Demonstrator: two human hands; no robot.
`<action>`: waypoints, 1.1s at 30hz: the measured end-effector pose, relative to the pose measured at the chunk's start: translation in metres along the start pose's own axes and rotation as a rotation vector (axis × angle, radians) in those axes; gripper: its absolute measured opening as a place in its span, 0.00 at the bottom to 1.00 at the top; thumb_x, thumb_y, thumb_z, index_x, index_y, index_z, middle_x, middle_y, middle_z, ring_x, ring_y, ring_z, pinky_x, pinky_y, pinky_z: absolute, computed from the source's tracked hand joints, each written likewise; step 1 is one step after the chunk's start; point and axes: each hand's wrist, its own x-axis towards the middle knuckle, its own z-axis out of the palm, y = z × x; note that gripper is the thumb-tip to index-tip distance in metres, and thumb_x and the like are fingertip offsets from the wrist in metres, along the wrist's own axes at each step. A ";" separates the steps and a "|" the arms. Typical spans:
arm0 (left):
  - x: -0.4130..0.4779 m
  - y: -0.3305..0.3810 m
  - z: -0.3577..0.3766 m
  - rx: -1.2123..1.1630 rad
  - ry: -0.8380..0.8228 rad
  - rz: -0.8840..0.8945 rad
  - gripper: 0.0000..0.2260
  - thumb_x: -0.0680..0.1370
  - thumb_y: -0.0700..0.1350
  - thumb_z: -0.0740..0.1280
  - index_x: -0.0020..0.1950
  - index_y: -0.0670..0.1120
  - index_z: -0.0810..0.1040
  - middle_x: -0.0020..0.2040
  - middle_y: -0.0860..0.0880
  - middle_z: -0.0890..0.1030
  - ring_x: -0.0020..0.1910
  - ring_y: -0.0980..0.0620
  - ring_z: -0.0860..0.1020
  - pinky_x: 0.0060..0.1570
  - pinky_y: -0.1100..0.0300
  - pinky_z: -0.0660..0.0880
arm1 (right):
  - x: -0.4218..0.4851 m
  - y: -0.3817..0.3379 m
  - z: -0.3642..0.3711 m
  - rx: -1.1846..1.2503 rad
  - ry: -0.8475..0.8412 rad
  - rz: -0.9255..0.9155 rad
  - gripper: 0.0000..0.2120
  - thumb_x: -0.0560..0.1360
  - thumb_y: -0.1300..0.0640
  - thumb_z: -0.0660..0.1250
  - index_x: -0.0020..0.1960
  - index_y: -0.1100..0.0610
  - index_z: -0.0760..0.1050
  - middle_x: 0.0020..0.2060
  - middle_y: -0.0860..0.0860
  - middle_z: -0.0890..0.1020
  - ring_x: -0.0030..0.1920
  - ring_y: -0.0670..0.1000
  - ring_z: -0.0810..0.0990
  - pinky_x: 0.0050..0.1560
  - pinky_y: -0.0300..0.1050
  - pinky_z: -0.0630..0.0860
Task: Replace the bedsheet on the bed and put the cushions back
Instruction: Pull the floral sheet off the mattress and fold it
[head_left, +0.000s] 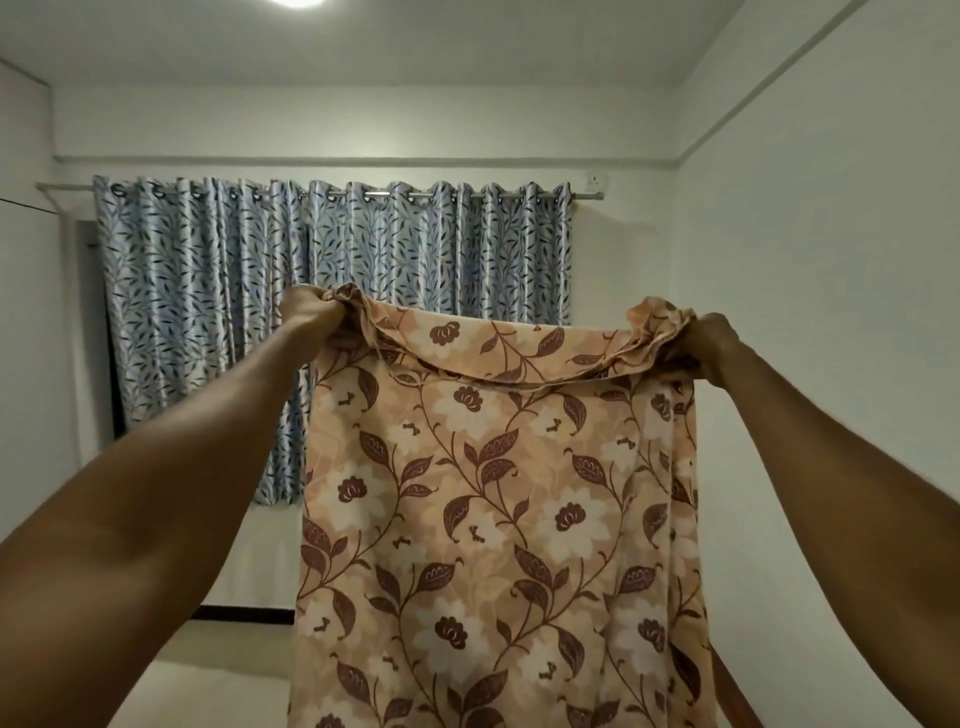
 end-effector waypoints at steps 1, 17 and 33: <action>0.009 -0.013 0.008 -0.021 -0.021 -0.021 0.04 0.76 0.41 0.72 0.43 0.41 0.84 0.43 0.41 0.86 0.41 0.43 0.86 0.46 0.46 0.85 | 0.008 0.010 0.004 -0.003 -0.015 0.025 0.12 0.74 0.71 0.70 0.57 0.72 0.78 0.50 0.69 0.83 0.39 0.67 0.86 0.34 0.61 0.84; 0.073 -0.222 0.173 0.127 -0.222 -0.228 0.04 0.82 0.35 0.68 0.51 0.38 0.83 0.45 0.37 0.84 0.36 0.40 0.86 0.37 0.45 0.85 | 0.135 0.210 0.110 -0.054 -0.091 0.244 0.12 0.81 0.67 0.58 0.44 0.63 0.78 0.42 0.63 0.82 0.37 0.60 0.82 0.32 0.55 0.83; 0.119 -0.543 0.375 0.244 -0.356 -0.321 0.10 0.77 0.33 0.70 0.57 0.39 0.85 0.49 0.40 0.84 0.45 0.42 0.86 0.43 0.49 0.86 | 0.307 0.552 0.245 -0.012 -0.101 0.424 0.18 0.66 0.57 0.64 0.50 0.60 0.87 0.52 0.62 0.86 0.50 0.60 0.85 0.53 0.54 0.80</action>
